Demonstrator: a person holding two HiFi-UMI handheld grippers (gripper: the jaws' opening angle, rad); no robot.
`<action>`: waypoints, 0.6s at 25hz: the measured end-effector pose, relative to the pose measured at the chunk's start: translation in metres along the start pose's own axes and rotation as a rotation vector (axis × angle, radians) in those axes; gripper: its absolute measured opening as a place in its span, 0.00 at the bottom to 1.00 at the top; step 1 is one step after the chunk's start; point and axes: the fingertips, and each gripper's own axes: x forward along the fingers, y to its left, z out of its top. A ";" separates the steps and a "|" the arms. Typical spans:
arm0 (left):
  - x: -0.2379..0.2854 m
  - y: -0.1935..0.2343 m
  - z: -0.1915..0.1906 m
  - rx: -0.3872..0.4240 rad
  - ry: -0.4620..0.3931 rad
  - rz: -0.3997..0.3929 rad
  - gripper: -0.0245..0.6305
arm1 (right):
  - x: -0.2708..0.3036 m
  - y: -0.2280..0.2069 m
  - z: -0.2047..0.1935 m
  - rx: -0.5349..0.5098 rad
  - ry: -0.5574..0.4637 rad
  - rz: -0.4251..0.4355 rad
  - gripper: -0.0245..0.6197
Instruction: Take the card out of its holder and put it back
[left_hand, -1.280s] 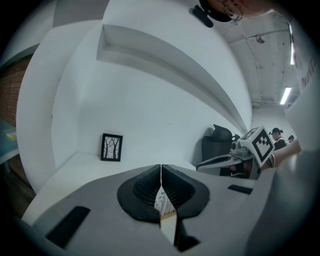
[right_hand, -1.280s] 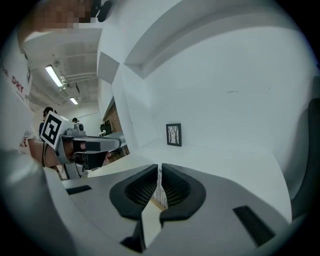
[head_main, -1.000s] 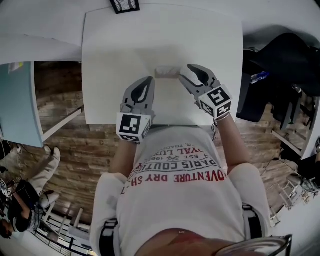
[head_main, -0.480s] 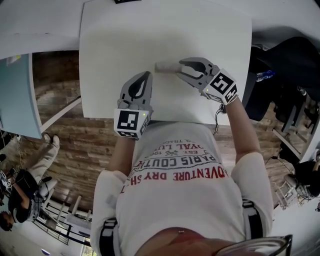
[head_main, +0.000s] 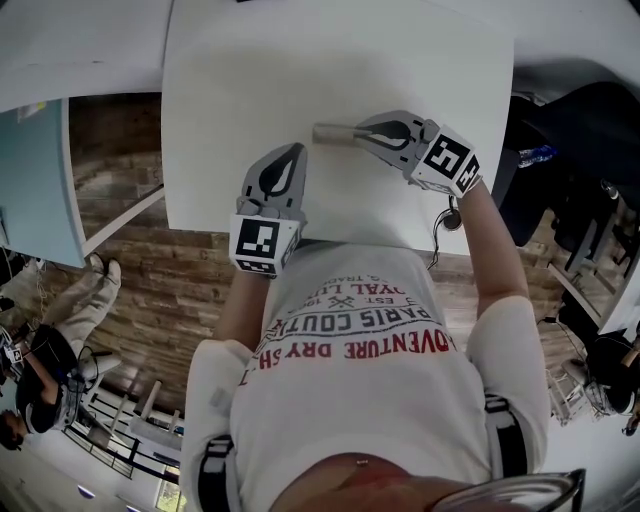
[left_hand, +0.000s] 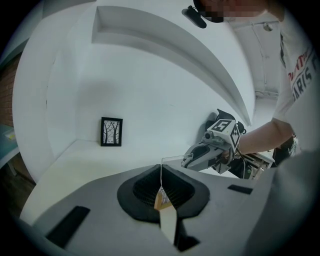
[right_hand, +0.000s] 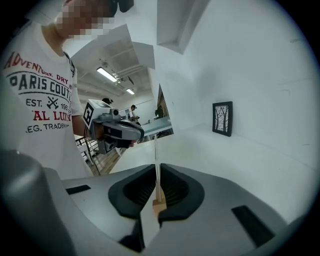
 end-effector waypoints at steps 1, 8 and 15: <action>-0.001 0.000 0.000 0.003 0.001 0.001 0.08 | 0.000 0.000 -0.001 -0.013 0.005 0.004 0.11; -0.004 0.002 0.002 0.001 0.005 0.014 0.08 | 0.002 0.002 0.005 -0.079 0.011 0.071 0.09; -0.006 0.001 -0.004 -0.006 0.011 0.019 0.08 | 0.001 0.003 0.010 -0.105 0.012 0.079 0.09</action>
